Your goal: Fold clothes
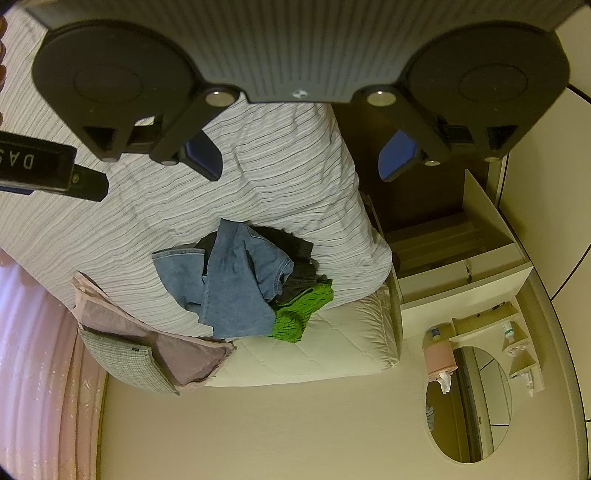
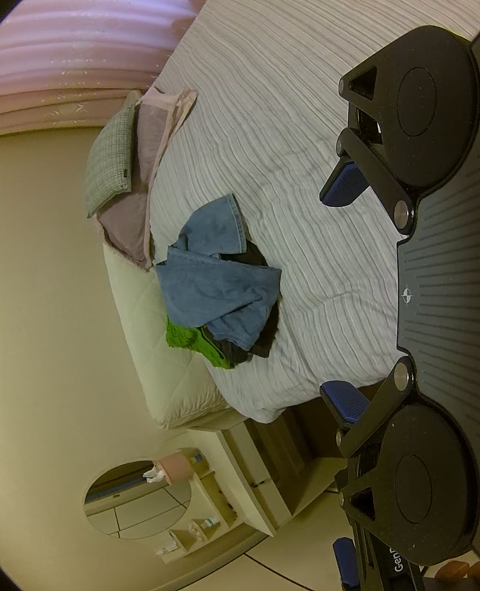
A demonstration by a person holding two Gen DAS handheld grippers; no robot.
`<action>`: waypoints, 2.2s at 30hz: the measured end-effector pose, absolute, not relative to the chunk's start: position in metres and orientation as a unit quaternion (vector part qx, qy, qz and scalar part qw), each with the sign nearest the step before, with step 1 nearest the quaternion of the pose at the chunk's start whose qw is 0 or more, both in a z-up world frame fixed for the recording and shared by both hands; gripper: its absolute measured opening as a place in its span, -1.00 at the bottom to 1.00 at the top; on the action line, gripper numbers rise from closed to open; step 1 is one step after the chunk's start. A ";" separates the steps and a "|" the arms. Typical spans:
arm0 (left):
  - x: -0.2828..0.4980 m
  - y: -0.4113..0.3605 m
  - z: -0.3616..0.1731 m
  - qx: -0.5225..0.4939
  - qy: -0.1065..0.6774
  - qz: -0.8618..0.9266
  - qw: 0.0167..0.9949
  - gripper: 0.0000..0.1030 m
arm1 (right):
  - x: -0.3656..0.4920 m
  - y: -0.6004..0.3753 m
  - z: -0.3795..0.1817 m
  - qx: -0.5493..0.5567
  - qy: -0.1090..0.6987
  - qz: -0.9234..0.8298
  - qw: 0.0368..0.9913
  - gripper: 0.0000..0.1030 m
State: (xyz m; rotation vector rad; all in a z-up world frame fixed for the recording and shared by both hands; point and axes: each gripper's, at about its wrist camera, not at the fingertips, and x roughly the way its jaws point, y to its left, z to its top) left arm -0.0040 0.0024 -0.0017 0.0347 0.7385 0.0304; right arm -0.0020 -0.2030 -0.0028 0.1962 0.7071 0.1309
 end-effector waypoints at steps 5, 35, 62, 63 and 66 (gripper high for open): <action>-0.006 0.003 -0.003 0.021 0.359 0.019 0.933 0.75 | -0.003 -0.204 -0.001 0.100 0.345 0.065 0.931 0.99; 0.037 -0.022 -0.002 0.069 0.364 -0.011 0.929 0.75 | 0.008 -0.226 0.004 0.148 0.340 0.036 0.928 0.99; 0.105 0.004 -0.020 0.061 0.381 -0.062 0.920 0.75 | 0.052 -0.201 0.000 0.168 0.331 -0.010 0.928 0.99; 0.108 0.005 -0.021 0.061 0.382 -0.062 0.920 0.75 | 0.055 -0.201 -0.001 0.169 0.333 -0.008 0.928 0.99; 0.118 0.008 -0.027 0.059 0.387 -0.060 0.918 0.75 | 0.063 -0.201 -0.005 0.170 0.339 0.003 0.925 0.99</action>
